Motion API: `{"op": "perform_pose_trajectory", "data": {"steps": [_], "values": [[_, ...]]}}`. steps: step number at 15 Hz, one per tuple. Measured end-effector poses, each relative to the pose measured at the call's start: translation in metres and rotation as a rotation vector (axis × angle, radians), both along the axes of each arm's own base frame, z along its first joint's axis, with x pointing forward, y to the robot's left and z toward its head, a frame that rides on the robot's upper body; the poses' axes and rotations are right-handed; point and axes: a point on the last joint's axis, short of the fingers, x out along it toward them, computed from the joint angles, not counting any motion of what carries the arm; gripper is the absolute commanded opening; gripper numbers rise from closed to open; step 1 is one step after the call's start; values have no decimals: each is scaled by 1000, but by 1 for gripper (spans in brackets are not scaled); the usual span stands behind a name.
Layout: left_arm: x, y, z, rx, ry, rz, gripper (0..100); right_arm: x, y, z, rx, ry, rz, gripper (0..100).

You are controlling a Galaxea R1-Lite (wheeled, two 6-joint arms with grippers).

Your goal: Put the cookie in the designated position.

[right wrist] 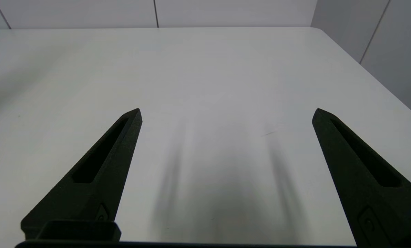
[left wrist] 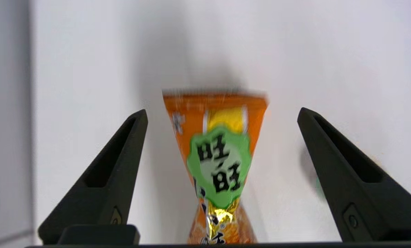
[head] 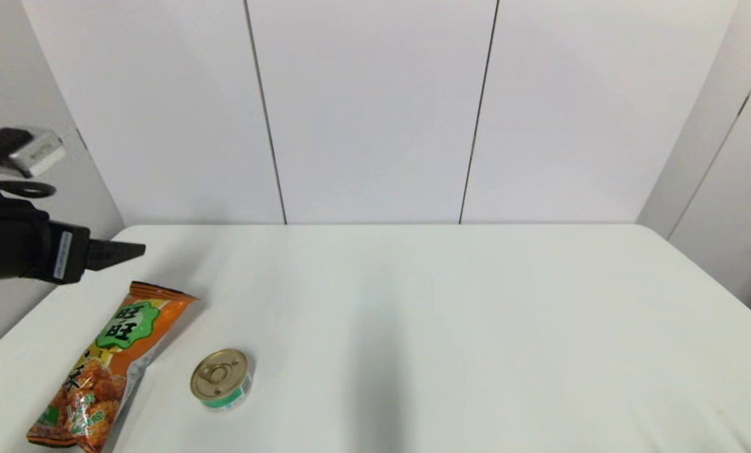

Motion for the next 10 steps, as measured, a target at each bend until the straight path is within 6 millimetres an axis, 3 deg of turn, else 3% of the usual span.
{"op": "perform_pose_trajectory", "data": {"steps": [3,5,7,10], "values": [[-24,-3,34,-11,-187,-52,100,0,0,0,0,0,0,100],[-49,-4,43,-11,-259,-63,100,0,0,0,0,0,0,100],[-75,-4,38,-13,-290,-60,100,0,0,0,0,0,-1,100],[-119,-5,14,-13,-317,-56,100,0,0,0,0,0,0,100]]}}
